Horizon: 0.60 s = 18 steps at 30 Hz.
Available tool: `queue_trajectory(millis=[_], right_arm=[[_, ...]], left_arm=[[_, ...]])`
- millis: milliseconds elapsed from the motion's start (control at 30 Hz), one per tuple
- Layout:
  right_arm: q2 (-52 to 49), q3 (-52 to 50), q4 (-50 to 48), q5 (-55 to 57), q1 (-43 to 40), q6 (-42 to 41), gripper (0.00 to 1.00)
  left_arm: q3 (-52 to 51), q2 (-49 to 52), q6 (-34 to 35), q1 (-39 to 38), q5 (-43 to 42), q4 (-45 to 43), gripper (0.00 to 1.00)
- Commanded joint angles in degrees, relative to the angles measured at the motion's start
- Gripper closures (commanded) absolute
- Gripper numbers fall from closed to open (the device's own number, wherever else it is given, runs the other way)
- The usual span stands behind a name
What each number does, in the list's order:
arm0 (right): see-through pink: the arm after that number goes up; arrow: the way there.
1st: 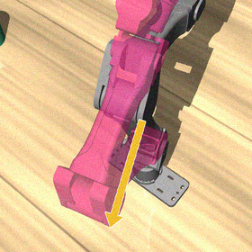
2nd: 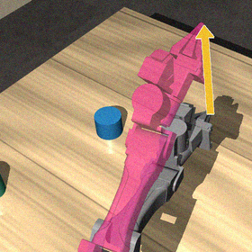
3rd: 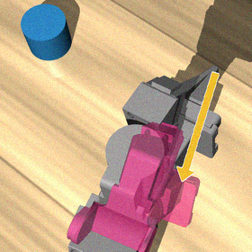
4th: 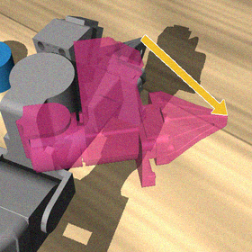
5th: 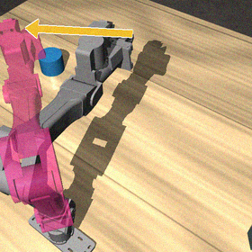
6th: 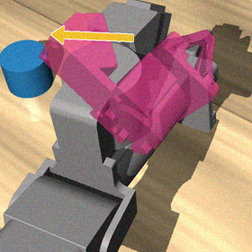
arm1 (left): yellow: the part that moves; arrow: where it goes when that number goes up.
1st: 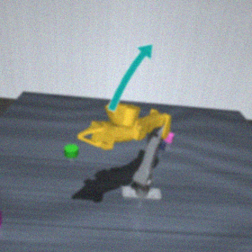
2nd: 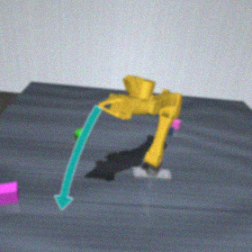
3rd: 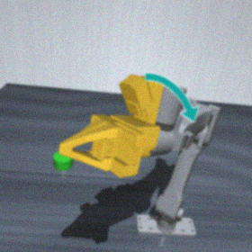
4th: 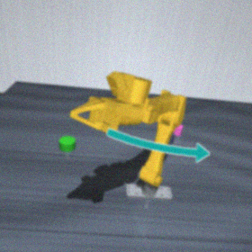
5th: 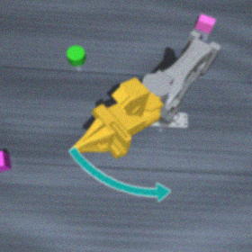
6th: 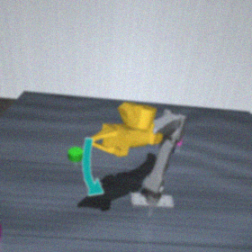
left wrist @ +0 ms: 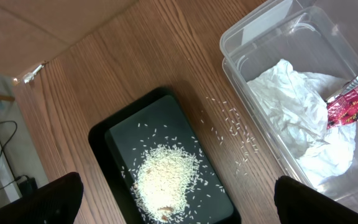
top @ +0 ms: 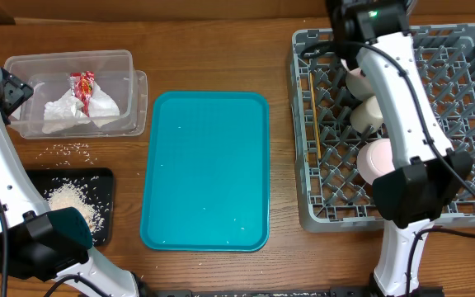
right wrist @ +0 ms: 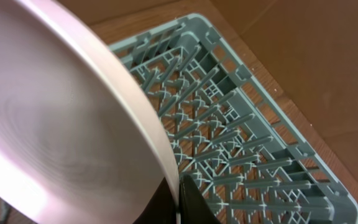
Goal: Sort waste into correct bins and load items into the dishwasher
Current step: 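Carry the plate right over the dish rack's top left area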
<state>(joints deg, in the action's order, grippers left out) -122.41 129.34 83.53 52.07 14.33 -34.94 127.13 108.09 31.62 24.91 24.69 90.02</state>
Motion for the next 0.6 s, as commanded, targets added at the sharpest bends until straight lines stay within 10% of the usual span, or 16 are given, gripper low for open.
queue_trajectory(millis=[0, 567], right_arm=[[1.9, -4.6, -2.3, 3.4, 1.7, -1.1, 0.96], [2.0, -13.7, -7.4, -0.4, 6.4, -1.1, 0.96]], left_arm=[[0.4, -1.3, 1.0, 0.2, 0.3, -0.1, 0.00], [0.4, -1.3, 1.0, 0.2, 0.3, -0.1, 0.00]])
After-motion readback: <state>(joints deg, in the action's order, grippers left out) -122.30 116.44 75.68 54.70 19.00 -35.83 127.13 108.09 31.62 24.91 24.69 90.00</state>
